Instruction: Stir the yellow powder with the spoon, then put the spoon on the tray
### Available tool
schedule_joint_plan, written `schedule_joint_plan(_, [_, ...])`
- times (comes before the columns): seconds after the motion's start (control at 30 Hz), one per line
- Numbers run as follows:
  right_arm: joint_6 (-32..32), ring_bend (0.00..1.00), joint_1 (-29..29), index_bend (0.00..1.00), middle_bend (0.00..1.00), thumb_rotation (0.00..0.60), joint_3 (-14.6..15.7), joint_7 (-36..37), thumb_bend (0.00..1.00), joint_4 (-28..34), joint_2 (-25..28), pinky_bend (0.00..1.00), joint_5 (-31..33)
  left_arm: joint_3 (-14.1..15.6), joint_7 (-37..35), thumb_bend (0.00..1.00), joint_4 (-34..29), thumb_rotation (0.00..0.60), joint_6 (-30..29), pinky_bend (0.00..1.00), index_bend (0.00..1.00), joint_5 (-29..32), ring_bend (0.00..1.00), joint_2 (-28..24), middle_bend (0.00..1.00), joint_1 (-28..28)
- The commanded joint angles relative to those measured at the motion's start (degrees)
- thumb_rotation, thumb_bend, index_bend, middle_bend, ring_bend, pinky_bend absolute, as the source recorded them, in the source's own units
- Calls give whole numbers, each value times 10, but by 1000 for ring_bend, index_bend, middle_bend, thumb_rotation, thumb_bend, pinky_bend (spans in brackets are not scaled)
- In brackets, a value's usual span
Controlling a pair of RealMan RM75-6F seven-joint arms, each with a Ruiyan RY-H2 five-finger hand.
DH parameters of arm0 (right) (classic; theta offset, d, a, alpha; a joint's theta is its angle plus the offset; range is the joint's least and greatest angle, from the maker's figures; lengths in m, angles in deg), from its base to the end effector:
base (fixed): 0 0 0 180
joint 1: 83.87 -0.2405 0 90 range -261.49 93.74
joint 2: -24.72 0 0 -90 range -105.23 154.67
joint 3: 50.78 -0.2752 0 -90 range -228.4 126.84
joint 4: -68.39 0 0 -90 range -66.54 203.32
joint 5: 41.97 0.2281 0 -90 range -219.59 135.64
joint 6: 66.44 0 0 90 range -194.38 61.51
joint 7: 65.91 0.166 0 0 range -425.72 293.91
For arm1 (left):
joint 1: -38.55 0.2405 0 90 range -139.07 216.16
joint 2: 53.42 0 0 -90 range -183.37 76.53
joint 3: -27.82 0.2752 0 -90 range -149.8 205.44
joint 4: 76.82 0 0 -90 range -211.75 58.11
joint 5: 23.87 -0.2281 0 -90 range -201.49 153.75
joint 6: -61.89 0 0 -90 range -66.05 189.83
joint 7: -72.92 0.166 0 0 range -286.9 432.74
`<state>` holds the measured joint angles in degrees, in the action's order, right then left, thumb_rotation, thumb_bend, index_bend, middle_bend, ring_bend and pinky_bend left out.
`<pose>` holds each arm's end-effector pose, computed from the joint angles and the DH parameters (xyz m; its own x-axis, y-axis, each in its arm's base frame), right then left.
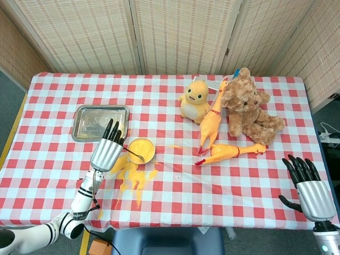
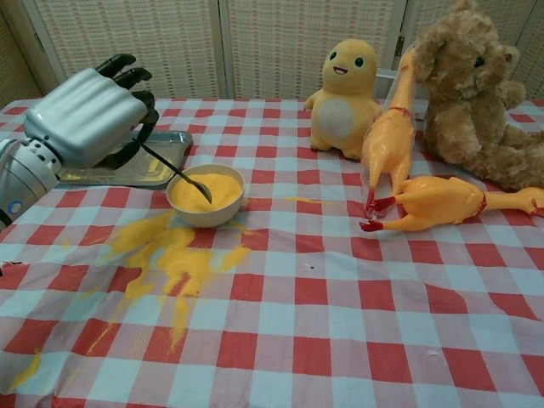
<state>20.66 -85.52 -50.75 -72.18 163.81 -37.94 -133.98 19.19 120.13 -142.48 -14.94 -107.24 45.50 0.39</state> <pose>-0.3225 -0.1749 0.1452 0.4746 -0.0333 0.8795 -0.8792 -0.0657 0.4719 -0.1669 0.3778 -0.0271 0.7903 -0.3802 0.4805 0.4104 -0.2538 -0.8759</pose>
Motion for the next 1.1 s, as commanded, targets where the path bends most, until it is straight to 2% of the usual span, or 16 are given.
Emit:
schedule_joint_plan(0.03, [1, 0, 1, 0, 0, 600, 0, 2, 75, 0, 1, 0, 0, 2, -7, 824, 15, 600, 2, 0, 840, -3, 79, 10, 313, -2])
schedule_joint_plan(0.37, [5, 0, 3, 0, 0, 600, -2, 7, 74, -1, 4, 0, 2, 0, -13, 822, 58, 600, 28, 0, 840, 11, 79, 30, 313, -7])
schedule_joint_plan(0.87, [4, 0, 2, 0, 0, 600, -11, 12, 74, -2, 7, 0, 17, -38, -67, 822, 179, 600, 82, 0, 840, 46, 79, 72, 313, -47])
schedule_joint_plan(1.1, [1, 0, 2, 0, 0, 600, -12, 10, 74, -3, 6, 0, 22, -49, -101, 820, 216, 600, 69, 0, 840, 45, 79, 82, 313, -60])
